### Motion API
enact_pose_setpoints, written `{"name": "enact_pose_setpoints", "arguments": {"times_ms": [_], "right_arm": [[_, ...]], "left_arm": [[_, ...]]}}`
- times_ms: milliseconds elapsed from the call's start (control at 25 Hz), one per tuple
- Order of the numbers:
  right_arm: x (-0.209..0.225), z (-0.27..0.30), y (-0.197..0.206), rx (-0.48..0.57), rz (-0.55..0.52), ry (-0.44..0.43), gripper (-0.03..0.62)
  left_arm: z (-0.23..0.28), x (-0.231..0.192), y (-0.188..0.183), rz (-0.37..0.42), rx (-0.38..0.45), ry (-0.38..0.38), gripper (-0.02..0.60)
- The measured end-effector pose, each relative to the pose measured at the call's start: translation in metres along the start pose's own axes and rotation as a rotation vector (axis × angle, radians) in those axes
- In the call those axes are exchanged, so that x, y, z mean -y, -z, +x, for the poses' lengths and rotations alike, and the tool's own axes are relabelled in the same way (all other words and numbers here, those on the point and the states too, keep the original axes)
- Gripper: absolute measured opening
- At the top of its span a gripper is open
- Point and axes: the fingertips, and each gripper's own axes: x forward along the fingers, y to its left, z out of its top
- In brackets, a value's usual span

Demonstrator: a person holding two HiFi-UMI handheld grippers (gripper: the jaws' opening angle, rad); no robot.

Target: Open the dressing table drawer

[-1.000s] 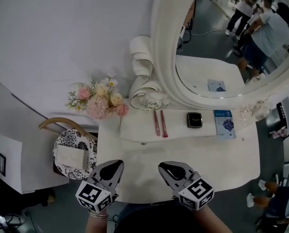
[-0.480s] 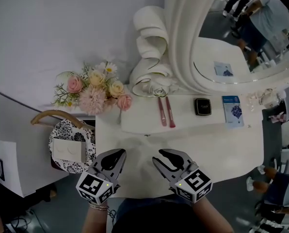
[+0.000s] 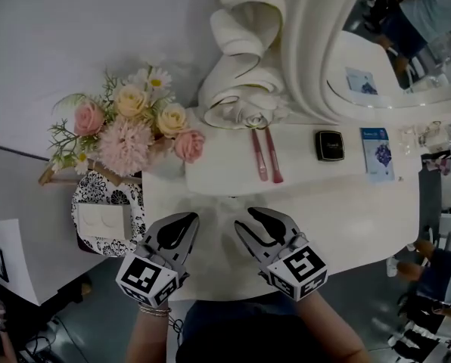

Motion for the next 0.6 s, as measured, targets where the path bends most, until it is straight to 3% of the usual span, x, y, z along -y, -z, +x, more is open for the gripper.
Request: {"name": "enact_pose_setpoints", "arguments": {"times_ms": [600], "right_arm": [[0.022,0.039,0.0,0.038,0.034,0.081,0.183]], "left_arm": [[0.016,-0.008,0.004,-0.035,0.012,0.008,0.018]]}}
